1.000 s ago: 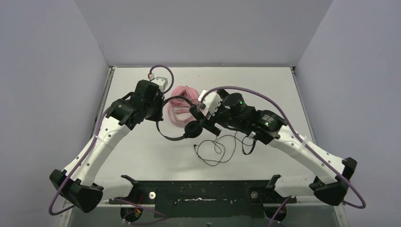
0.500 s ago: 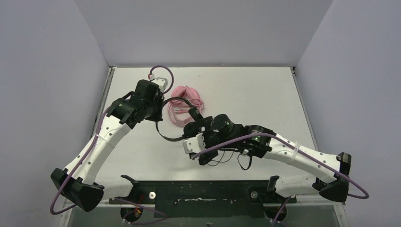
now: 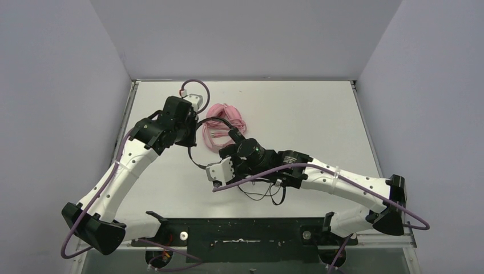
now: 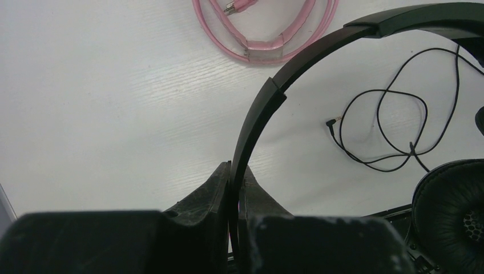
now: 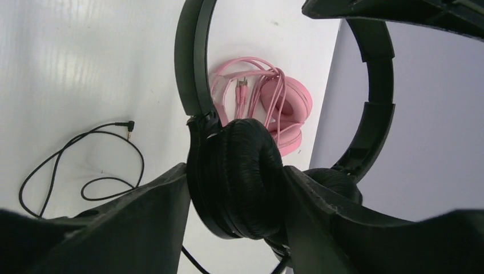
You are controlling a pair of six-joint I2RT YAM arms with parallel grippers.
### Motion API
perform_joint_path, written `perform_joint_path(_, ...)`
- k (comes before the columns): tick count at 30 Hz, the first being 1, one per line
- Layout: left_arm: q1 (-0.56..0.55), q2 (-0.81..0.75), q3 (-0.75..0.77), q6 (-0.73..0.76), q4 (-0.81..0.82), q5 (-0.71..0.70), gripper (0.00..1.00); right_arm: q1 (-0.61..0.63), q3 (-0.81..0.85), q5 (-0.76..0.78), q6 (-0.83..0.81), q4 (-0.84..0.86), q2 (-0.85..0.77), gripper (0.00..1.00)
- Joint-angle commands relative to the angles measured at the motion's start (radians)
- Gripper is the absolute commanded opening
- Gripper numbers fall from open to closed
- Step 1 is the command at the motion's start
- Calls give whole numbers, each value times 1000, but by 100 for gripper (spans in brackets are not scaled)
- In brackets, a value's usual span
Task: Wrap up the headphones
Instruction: Wrap the headphones cable around the headphones.
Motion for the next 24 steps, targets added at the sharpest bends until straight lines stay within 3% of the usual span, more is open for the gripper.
perform_joint_path(1, 11, -38, 32, -8, 48, 35, 0, 3, 55, 58, 109, -4, 38, 50)
perform_joint_path(4, 18, -49, 29, -23, 71, 19, 0, -3, 60, -102, 240, -56, 50, 34)
perform_joint_path(7, 20, -93, -15, -37, 135, -96, 0, -47, 66, -327, 421, -75, 48, 18)
perform_joint_path(10, 22, -165, -88, -38, 240, -191, 0, -147, 26, -565, 698, 35, 33, 15)
perform_joint_path(13, 22, -199, -121, -35, 299, -197, 0, -185, 7, -569, 922, 163, 22, 34)
perform_joint_path(16, 21, -204, -133, -39, 313, -174, 0, -185, 58, -513, 1058, 168, 17, 67)
perform_joint_path(21, 24, -183, -106, -47, 279, -171, 0, -190, 150, -445, 1024, -57, -65, 92)
perform_joint_path(24, 25, -183, -92, -56, 266, -159, 0, -215, 136, -401, 960, -123, -167, 100)
